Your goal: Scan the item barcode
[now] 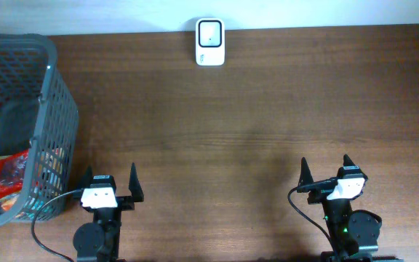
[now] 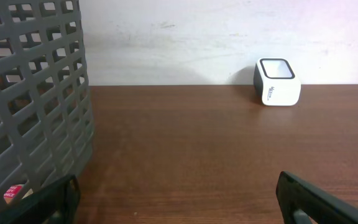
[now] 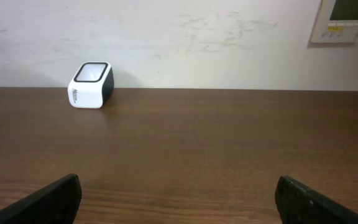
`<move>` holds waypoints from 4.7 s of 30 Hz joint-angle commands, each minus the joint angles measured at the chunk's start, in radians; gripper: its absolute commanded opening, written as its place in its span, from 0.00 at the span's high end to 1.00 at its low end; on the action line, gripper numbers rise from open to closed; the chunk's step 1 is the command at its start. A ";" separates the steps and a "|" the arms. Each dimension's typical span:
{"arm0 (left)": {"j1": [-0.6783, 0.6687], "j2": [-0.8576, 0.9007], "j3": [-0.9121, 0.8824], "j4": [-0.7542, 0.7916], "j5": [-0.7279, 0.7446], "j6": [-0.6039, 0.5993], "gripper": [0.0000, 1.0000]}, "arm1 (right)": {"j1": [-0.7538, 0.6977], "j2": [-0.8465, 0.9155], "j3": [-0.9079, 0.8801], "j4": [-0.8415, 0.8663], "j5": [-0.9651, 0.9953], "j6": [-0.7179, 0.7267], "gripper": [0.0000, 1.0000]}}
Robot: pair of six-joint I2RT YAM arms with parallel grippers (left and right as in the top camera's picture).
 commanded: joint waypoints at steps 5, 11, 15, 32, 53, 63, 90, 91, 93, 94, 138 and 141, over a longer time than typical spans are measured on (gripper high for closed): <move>-0.003 -0.008 -0.005 0.000 -0.011 0.015 0.01 | -0.006 -0.006 -0.009 -0.002 0.013 -0.007 0.02; -0.003 -0.008 -0.005 0.000 -0.010 0.015 0.01 | -0.006 -0.006 -0.009 -0.002 0.013 -0.007 0.02; -0.003 -0.008 -0.005 0.000 -0.011 0.014 0.01 | -0.006 -0.006 -0.009 -0.002 0.013 -0.007 0.02; -0.003 -0.008 -0.005 -0.001 -0.011 0.015 0.01 | -0.006 -0.006 -0.009 -0.002 0.013 -0.007 0.02; -0.003 -0.008 -0.005 -0.001 -0.011 0.014 0.01 | -0.006 -0.006 -0.009 -0.002 0.013 -0.007 0.02; -0.003 -0.008 -0.005 0.000 -0.011 0.015 0.01 | -0.006 -0.006 -0.009 -0.002 0.013 -0.007 0.02; -0.003 -0.008 -0.005 0.000 -0.010 0.015 0.01 | -0.006 -0.006 -0.009 -0.002 0.013 -0.007 0.02; -0.003 -0.008 -0.005 0.000 -0.011 0.015 0.01 | -0.006 -0.006 -0.009 -0.002 0.013 -0.007 0.02; -0.003 -0.008 -0.005 0.000 -0.011 0.014 0.01 | -0.006 -0.006 -0.009 -0.002 0.013 -0.007 0.02; -0.003 -0.008 -0.005 0.000 -0.011 0.014 0.01 | -0.006 -0.006 -0.009 -0.002 0.013 -0.007 0.02; -0.003 -0.008 -0.005 0.477 0.659 -0.016 0.01 | -0.006 -0.006 -0.009 -0.002 0.013 -0.007 0.01; -0.003 -0.008 0.024 0.651 0.656 -0.016 0.01 | -0.006 -0.006 -0.009 -0.002 0.013 -0.007 0.01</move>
